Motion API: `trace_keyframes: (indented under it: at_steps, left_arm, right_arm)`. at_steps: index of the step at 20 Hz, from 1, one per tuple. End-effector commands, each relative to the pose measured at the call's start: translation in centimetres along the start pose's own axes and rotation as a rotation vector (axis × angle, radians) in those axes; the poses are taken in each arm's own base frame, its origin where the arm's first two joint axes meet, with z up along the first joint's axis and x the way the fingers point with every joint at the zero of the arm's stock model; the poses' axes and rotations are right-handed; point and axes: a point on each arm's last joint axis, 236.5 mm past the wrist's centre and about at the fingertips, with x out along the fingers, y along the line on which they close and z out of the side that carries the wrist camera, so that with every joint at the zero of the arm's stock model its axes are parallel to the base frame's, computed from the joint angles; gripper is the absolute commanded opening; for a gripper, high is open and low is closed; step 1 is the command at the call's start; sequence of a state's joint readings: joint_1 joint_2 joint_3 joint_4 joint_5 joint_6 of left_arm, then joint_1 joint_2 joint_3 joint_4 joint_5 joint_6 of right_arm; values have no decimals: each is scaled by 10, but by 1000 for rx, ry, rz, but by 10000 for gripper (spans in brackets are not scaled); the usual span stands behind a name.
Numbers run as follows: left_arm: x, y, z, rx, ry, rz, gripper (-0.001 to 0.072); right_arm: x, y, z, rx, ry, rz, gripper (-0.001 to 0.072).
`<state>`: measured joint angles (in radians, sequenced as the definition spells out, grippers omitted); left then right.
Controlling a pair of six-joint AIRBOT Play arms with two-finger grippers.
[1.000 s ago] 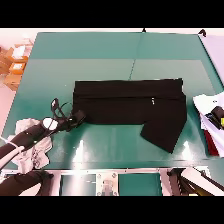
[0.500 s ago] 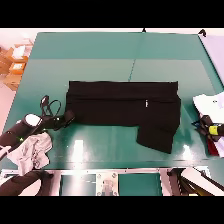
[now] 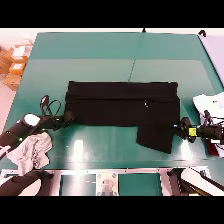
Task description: Fold the shirts.
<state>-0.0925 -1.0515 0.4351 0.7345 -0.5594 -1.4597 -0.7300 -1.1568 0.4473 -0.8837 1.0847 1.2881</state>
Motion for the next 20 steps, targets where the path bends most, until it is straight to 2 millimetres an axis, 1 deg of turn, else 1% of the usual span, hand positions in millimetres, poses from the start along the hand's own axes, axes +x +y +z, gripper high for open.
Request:
trace_keyframes:
  at_steps: [1,2,3,4,5,7,9,10,12,15,16,17,20]
  left_arm:
    - [0,-1,0,2,1,-2,27]
    - [0,-1,0,2,2,-2,28]
    - [0,-1,-2,2,11,-3,27]
    - [-1,-3,-7,12,34,-6,28]
    - [-3,-6,-11,51,66,-10,27]
    - [-16,-10,-13,149,130,29,26]
    - [-37,-4,-7,216,172,133,27]
    - [-48,-2,-3,248,184,173,27]
    - [-59,-5,-2,286,214,193,26]
    - [-65,-4,-11,300,268,205,27]
    - [-68,-6,-12,310,279,203,27]
    - [-71,-11,-8,326,274,197,27]
    - [-75,-33,17,348,225,173,26]
  right_arm:
    - [9,8,-11,-18,44,19,329]
    - [8,11,-16,-16,67,34,329]
    - [7,18,-22,-33,91,64,236]
    - [5,26,-27,-49,113,96,37]
    - [2,30,-28,-55,124,106,19]
    - [-12,37,-16,-67,109,95,18]
    - [-31,37,2,-53,43,35,18]
    - [-39,38,7,-51,13,14,18]
    - [-49,38,6,-45,-21,-13,18]
    - [-58,44,-2,-57,-15,-10,17]
    - [-63,51,0,-67,-24,4,18]
    - [-68,62,6,-75,-43,32,17]
    - [-86,106,27,-152,-120,107,18]
